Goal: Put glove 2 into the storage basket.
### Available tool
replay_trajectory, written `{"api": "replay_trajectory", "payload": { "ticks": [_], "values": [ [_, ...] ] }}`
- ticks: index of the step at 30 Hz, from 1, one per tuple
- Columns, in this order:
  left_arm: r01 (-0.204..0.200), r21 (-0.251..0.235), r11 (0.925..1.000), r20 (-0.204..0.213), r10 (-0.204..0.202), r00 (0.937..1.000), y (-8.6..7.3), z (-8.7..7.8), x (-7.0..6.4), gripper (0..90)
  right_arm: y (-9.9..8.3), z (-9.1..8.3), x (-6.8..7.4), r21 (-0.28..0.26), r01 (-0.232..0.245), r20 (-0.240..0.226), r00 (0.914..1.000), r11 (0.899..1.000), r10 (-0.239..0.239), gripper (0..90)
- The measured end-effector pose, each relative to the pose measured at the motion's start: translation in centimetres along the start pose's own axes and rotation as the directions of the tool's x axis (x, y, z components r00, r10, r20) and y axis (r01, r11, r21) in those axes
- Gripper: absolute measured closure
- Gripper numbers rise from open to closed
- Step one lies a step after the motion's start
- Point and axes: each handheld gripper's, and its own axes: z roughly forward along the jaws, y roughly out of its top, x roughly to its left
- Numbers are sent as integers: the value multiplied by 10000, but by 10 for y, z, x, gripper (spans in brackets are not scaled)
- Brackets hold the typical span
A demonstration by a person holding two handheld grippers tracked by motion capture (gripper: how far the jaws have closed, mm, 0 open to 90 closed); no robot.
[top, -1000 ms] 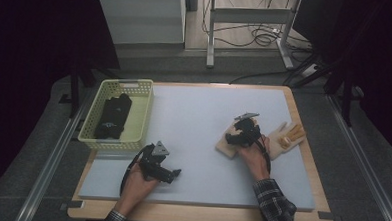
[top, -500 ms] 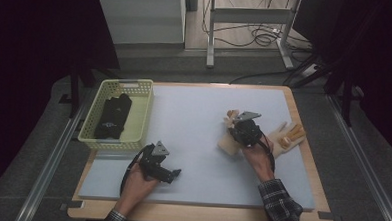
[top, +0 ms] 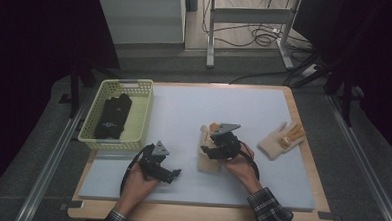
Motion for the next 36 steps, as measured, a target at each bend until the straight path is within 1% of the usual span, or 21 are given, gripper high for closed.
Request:
{"api": "replay_trajectory", "payload": {
  "ticks": [2, 4, 5, 9, 11, 12, 14, 15, 17, 20, 23, 25, 27, 29, 32, 35, 36],
  "values": [
    [-5, 2, 10000, -1, 5, 10000, 0, 0, 0, 0, 0, -1, -1, -121, -92, -13, 10000, 9999, 92, 354],
    [-12, 4, 10000, -1, 12, 10000, 0, 0, 0, 0, 1, -6, -5, -240, -217, 86, 9997, 9995, 219, 364],
    [12, 5, 10000, 6, -12, 10000, 0, 0, 0, 0, 1, -9, -8, -262, -327, 165, 9993, 9991, 332, 390],
    [12, 5, 10000, 6, -12, 10000, 0, 0, 0, 0, -4, -18, -23, -176, -716, 477, 9962, 9973, 723, 562],
    [15, 3, 10000, 8, -15, 10000, 0, 0, 0, 0, -10, -21, -30, -179, -971, 485, 9940, 9951, 979, 613],
    [16, 6, 10000, 7, -16, 10000, 0, 0, 0, 0, -12, -22, -32, -191, -1091, 462, 9929, 9939, 1098, 623],
    [16, 5, 10000, 7, -16, 10000, 0, 0, 0, 0, -19, -23, -37, -179, -1305, 386, 9906, 9913, 1311, 628],
    [17, 5, 10000, 8, -17, 10000, 0, 0, 0, 0, -21, -24, -38, -163, -1315, 421, 9903, 9912, 1321, 628],
    [18, 3, 10000, 7, -18, 10000, 0, 0, 0, 0, -25, -27, -40, -202, -1357, 569, 9890, 9905, 1366, 627],
    [16, 3, 10000, 6, -16, 10000, 0, 0, 0, 0, -28, -33, -44, -239, -1392, 906, 9859, 9900, 1408, 583],
    [15, 5, 10000, 8, -15, 10000, 0, 0, 0, 0, -34, -42, -51, -262, -1580, 1245, 9792, 9871, 1600, 545],
    [14, 7, 10000, 7, -14, 10000, 0, 0, 0, 0, -39, -50, -58, -272, -1739, 1491, 9730, 9844, 1760, 526],
    [15, 5, 10000, 7, -15, 10000, 0, 0, 0, 0, -45, -59, -66, -297, -1963, 1720, 9649, 9801, 1985, 514],
    [14, 6, 10000, 6, -14, 10000, 0, 0, 0, 0, -50, -68, -73, -272, -2094, 1962, 9577, 9774, 2106, 505],
    [14, 7, 10000, 7, -14, 10000, 0, 0, 0, 0, -59, -87, -86, -333, -2396, 2462, 9390, 9703, 2403, 492],
    [22, 6, 10000, 11, -22, 10000, 0, 0, 0, 0, -68, -104, -98, -372, -2591, 2926, 9206, 9651, 2585, 479],
    [26, 3, 10000, 11, -26, 10000, 0, 0, 0, 0, -71, -109, -102, -376, -2678, 3085, 9133, 9627, 2661, 473]
  ]
}}
